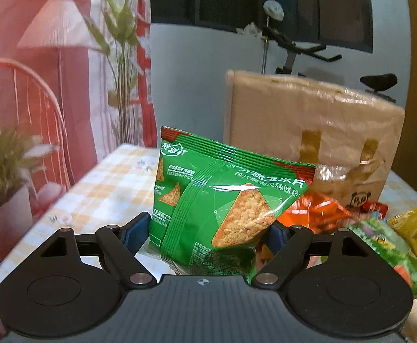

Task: Organize snacks
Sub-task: 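Lift both held bags and carry them over the cardboard box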

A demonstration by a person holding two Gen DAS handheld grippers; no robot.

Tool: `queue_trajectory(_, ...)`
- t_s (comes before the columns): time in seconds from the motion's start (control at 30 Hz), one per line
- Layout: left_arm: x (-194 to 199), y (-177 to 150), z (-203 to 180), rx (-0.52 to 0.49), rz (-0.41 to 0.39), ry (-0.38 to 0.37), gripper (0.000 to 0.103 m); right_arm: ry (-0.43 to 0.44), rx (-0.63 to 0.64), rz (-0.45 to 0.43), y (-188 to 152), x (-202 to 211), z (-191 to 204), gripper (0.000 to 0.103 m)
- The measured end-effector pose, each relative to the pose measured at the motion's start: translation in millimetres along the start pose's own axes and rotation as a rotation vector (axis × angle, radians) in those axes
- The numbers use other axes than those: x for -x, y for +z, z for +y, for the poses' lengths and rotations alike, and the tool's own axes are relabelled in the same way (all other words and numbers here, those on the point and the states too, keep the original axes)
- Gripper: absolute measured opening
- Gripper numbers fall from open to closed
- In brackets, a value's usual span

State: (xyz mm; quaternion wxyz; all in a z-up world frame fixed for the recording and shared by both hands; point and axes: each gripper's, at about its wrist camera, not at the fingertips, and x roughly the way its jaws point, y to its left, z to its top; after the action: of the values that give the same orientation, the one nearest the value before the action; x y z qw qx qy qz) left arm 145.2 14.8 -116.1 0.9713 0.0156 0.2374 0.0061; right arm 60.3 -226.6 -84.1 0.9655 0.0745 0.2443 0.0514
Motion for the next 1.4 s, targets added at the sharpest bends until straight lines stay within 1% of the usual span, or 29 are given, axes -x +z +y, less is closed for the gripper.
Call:
queue_trajectory(0.17,12.6,17.8,8.4,0.022,-0.044,-0.009,0.083,-0.021,0.033,-0.046,13.3,6.9,-1.7,0.074)
queue_trajectory(0.3,18.3,33.1,12.0,0.028,-0.063,-0.017,0.083,-0.028,0.051,-0.073,26.4,8.5,-4.7,0.074)
queue_trajectory(0.53,22.3,52.6,7.8,0.014,-0.108,-0.025,0.084,-0.010,0.096,-0.109,55.0,6.8,-2.5,0.074)
queue_trajectory(0.8,27.6,69.1,0.4,0.003,-0.144,-0.061,0.084,0.013,0.147,-0.163,81.5,4.9,1.6,0.074)
queue_trajectory(0.97,23.8,81.3,-4.2,0.000,-0.151,-0.085,0.084,0.020,0.165,-0.216,101.1,2.4,-3.3,0.074)
queue_trajectory(1.1,18.4,95.3,-8.2,-0.003,-0.174,-0.109,0.084,0.016,0.177,-0.244,118.7,-5.8,-6.7,0.074)
queue_trajectory(1.23,10.7,110.2,-14.8,-0.006,-0.200,-0.135,0.084,0.014,0.198,-0.299,132.6,-13.9,-7.5,0.074)
queue_trajectory(1.4,-5.9,134.2,-26.0,0.003,-0.224,-0.201,0.084,0.024,0.198,-0.331,149.1,-31.3,-11.8,0.074)
